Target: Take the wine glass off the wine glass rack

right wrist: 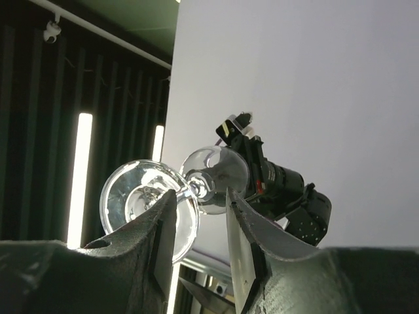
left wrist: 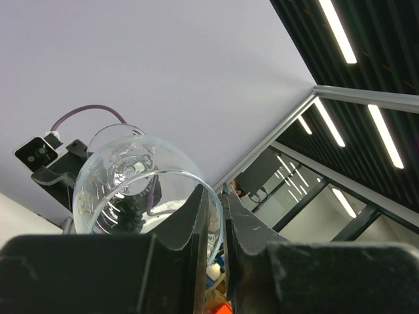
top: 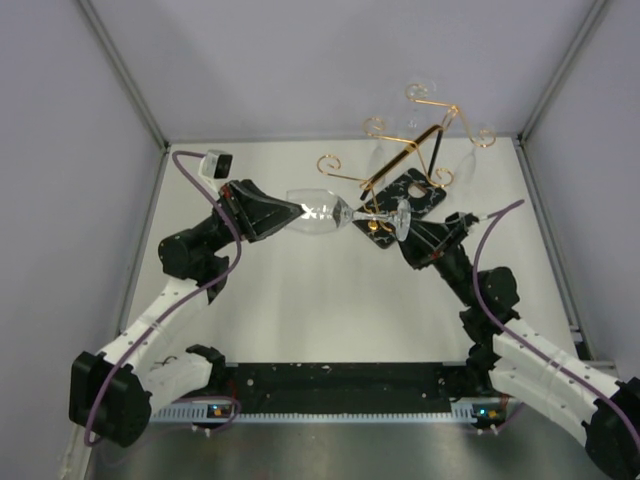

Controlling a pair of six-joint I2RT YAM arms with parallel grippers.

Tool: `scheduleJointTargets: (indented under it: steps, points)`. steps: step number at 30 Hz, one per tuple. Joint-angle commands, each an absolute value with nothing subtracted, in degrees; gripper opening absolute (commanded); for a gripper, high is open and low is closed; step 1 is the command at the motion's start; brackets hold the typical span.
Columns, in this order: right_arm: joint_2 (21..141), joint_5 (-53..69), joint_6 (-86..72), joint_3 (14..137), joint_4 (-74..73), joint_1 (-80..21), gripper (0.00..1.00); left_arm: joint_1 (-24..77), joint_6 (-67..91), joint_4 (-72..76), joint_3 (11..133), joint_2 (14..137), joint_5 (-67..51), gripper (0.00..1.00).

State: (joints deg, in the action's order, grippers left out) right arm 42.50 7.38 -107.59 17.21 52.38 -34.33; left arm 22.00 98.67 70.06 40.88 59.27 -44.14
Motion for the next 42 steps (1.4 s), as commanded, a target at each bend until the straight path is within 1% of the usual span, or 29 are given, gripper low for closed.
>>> scheduleJointTargets:
  steps: [1, 3, 6, 13, 17, 22, 24, 27, 34, 38, 42]
  points:
    - [41.66, 10.81, -105.39, 15.65, 48.17, -35.07, 0.36, 22.68, 95.9, 71.03, 42.36, 57.75, -44.29, 0.0]
    - [40.44, 10.9, -104.68, 14.6, 46.5, -35.07, 0.39, 22.59, 93.09, 67.26, 42.54, 57.31, -44.91, 0.0]
    - [37.28, 11.34, -103.89, 11.26, 43.43, -34.72, 0.4, 22.59, 88.69, 61.1, 43.15, 56.52, -45.26, 0.0]
    - [24.28, 11.25, -102.74, 5.45, 30.86, -34.19, 0.41, 22.59, 86.05, 57.92, 44.91, 56.43, -46.32, 0.0]
    - [20.84, 12.56, -102.31, 4.05, 26.9, -33.66, 0.41, 22.59, 83.24, 53.45, 45.96, 55.11, -47.11, 0.0]
    - [19.95, 13.8, -101.08, 3.69, 24.27, -33.49, 0.41, 22.5, 71.13, 34.15, 51.31, 51.34, -49.56, 0.0]
    - [20.21, 14.76, -99.94, 4.74, 22.86, -33.22, 0.41, 22.5, 62.8, 17.74, 54.74, 48.62, -48.61, 0.0]
    - [21.27, 16.69, -98.01, 6.93, 21.1, -31.91, 0.41, 22.41, 50.04, -1.44, 59.05, 45.8, -45.01, 0.0]
    - [26.89, 20.56, -94.4, 11.42, 21.0, -30.41, 0.41, 22.59, 39.39, -19.04, 61.78, 43.33, -40.71, 0.0]
    - [29.26, 20.92, -89.93, 14.93, 17.59, -30.32, 0.41, 22.59, 32.36, -28.55, 63.63, 44.38, -31.75, 0.0]
    - [31.9, 20.92, -86.14, 18.45, 15.39, -30.32, 0.42, 22.59, 28.75, -29.97, 62.58, 47.36, -22.78, 0.0]
